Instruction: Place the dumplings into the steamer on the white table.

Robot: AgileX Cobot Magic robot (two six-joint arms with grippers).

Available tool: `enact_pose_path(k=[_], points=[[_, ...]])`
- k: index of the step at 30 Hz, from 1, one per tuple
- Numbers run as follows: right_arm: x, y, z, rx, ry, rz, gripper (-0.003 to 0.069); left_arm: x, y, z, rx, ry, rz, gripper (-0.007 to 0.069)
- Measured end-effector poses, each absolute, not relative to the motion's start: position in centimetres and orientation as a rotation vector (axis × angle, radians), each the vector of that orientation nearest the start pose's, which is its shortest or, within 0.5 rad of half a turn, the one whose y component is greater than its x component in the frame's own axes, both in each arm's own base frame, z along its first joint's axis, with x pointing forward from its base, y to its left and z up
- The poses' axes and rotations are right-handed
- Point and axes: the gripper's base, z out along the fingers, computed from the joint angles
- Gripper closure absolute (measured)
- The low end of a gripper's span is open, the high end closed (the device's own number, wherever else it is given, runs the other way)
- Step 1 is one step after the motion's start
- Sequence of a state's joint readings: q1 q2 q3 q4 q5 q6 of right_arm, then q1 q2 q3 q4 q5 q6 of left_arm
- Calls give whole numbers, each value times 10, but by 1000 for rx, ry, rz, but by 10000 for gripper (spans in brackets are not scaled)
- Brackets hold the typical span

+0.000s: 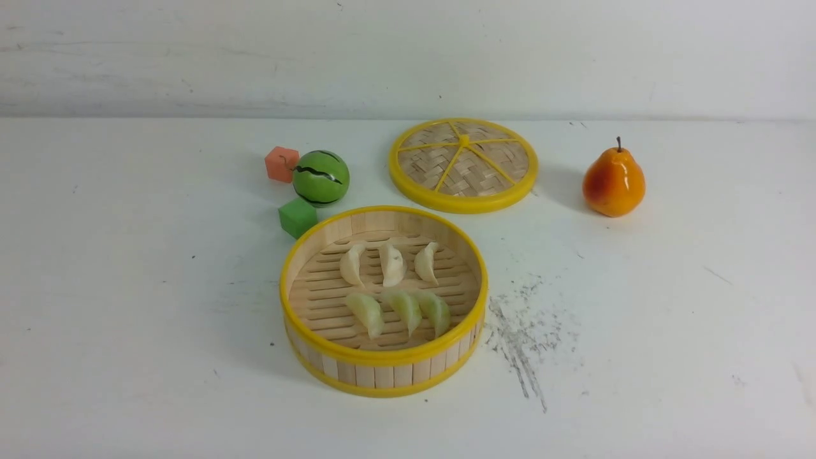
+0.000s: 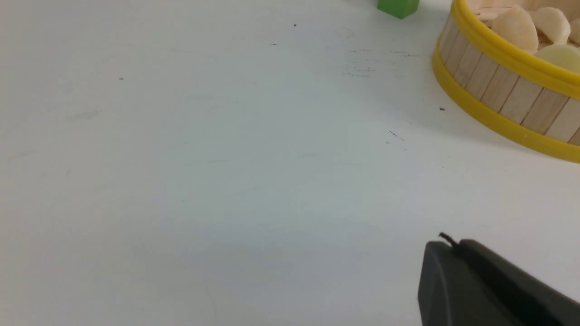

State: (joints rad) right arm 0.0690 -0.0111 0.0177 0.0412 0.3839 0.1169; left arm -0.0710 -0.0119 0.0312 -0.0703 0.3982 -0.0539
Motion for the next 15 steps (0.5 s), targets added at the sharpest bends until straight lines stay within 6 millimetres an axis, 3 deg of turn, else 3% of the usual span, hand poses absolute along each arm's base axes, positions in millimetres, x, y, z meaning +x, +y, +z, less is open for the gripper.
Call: enact_pose_path(k=[15], points=[[52,5,173,70,1876,169,534,52,-6,168,-27,1903,-155,618]])
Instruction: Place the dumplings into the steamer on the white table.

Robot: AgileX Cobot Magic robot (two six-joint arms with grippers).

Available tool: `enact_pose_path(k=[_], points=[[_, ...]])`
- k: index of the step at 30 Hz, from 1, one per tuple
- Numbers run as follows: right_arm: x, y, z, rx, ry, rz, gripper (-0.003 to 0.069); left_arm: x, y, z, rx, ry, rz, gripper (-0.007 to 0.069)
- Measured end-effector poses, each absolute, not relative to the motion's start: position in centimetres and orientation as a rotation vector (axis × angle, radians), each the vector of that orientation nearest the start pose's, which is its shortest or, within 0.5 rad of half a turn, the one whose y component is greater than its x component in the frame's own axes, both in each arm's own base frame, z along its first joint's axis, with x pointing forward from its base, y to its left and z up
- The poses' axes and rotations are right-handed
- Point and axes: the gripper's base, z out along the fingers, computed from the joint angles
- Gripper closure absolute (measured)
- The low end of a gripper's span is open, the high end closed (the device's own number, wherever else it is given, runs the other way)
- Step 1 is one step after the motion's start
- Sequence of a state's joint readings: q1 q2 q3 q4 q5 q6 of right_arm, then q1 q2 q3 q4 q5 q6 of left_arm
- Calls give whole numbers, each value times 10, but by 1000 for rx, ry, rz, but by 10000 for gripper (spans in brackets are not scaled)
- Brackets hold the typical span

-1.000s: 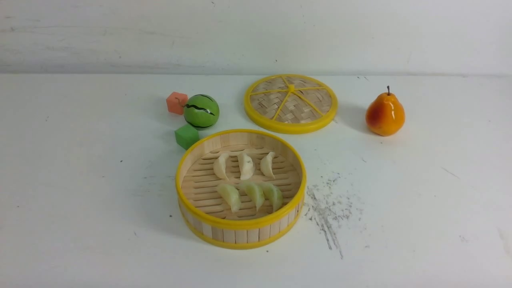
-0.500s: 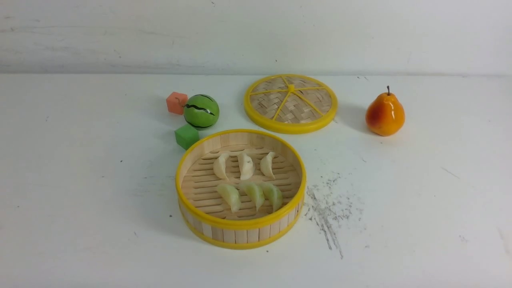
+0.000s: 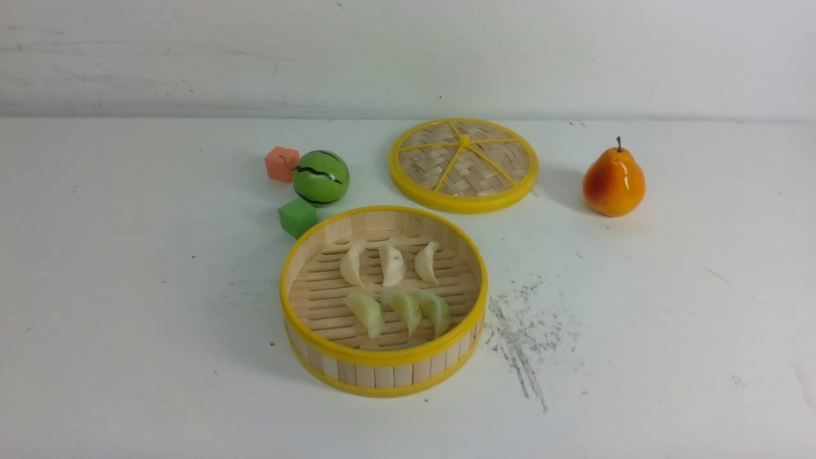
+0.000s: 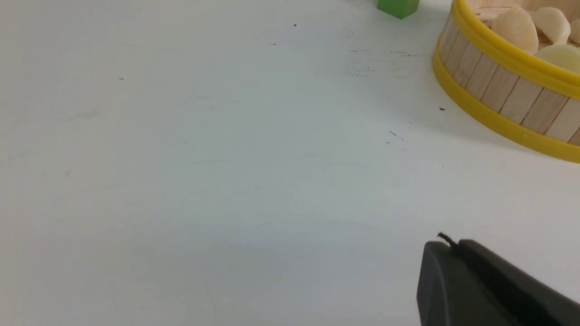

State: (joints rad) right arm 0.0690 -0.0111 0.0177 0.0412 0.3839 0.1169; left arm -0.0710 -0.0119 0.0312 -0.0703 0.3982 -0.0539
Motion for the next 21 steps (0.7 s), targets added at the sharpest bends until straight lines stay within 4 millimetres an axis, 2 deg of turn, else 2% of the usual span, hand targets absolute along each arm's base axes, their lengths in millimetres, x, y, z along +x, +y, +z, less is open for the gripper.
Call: enact_pose_path(k=[21], points=[[52,5,173,70,1876,169,521,52,-6,168,-27,1903,-155,598]])
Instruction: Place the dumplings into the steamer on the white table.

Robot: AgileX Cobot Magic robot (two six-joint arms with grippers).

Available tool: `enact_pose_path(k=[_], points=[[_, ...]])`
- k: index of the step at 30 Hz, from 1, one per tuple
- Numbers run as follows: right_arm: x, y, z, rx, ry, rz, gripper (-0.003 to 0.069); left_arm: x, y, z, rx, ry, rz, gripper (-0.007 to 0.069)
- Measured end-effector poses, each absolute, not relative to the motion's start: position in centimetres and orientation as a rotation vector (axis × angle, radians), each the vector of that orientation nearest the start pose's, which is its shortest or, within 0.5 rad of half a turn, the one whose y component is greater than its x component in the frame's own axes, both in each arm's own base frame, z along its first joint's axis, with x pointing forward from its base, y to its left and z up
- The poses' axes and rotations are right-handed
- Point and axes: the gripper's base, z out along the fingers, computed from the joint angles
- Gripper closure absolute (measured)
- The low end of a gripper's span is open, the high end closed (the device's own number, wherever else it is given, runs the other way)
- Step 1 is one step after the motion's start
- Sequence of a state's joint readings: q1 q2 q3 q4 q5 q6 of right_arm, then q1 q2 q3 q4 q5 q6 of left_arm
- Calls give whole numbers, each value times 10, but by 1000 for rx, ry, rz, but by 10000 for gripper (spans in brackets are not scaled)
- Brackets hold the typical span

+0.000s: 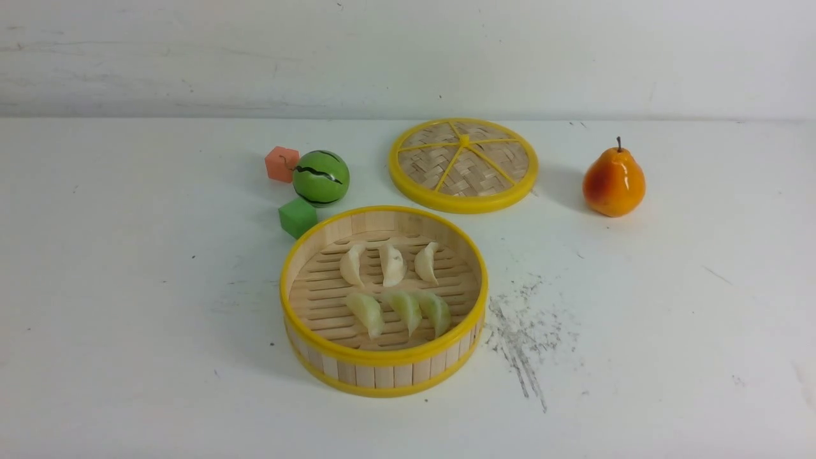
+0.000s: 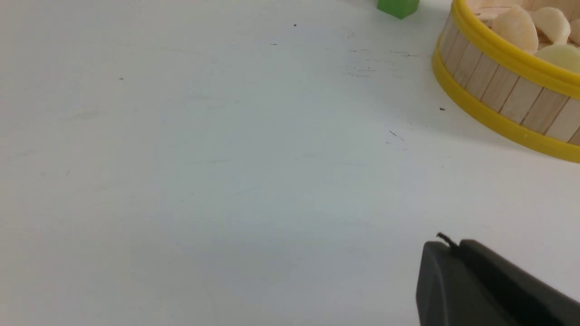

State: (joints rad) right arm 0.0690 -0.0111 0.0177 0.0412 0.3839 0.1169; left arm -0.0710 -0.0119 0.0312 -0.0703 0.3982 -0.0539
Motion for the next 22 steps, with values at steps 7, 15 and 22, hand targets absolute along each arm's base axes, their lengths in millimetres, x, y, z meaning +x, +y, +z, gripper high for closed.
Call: enact_pose_path(k=[7,15,22], points=[[52,5,173,70,1876,169,512,52,-6,168,-27,1903,-155,589],[52,5,173,70,1876,169,510,52,-6,168,-27,1903,-155,584],[52,5,173,70,1876,169,503,52,-6,168,-27,1903,-155,575]])
